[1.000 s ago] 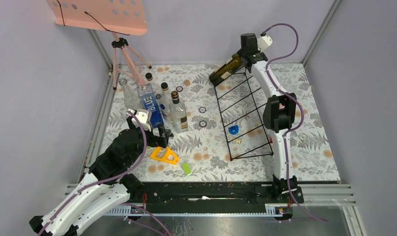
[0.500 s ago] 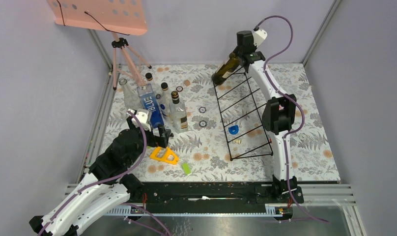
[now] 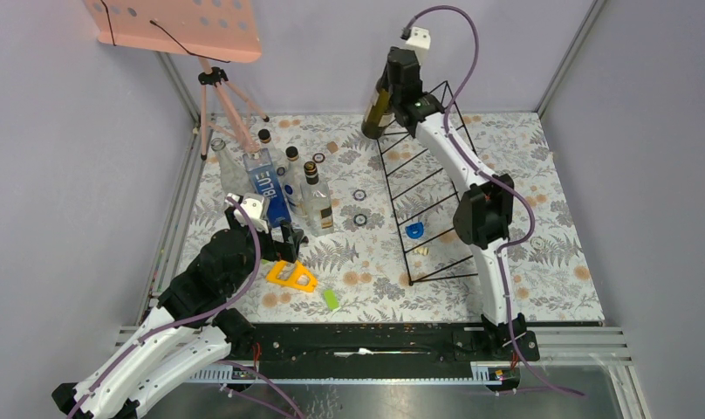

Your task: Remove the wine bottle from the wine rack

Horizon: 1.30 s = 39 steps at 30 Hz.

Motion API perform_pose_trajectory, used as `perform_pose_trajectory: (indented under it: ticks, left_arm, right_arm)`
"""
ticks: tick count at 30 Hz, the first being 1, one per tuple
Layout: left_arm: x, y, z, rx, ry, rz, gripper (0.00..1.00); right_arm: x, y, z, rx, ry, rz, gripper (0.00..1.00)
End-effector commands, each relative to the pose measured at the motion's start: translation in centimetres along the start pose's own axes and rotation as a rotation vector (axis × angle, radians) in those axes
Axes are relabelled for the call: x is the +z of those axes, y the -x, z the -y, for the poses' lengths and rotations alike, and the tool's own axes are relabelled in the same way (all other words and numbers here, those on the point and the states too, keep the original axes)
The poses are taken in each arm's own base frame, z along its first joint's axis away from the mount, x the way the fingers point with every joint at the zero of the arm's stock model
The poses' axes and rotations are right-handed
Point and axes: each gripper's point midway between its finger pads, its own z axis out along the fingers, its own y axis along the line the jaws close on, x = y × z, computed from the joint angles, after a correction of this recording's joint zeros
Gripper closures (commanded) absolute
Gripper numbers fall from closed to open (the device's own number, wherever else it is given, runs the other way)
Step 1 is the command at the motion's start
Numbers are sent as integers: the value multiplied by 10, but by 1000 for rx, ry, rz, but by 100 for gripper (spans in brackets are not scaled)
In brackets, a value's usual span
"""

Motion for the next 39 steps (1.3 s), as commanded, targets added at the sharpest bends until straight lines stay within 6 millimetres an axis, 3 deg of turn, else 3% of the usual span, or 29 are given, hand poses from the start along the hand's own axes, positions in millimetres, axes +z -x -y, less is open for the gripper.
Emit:
perform_pose_trajectory:
  ticks: [1, 9, 16, 25, 39]
  left_arm:
    - [2, 6, -1, 3, 10, 26, 1]
    - [2, 6, -1, 3, 10, 27, 1]
    - [3, 5, 0, 4, 8, 23, 1]
    - [3, 5, 0, 4, 7, 20, 1]
    - [4, 4, 1, 6, 3, 15, 1]
  right_arm:
    - [-59, 135, -47, 56, 140, 327, 100]
    - [-87, 120, -101, -94, 280, 330, 100]
    - [-111, 97, -131, -209, 370, 328, 100]
    - [-133, 61, -151, -241, 464, 290, 100]
    - [-149, 13, -154, -153, 562, 183, 100]
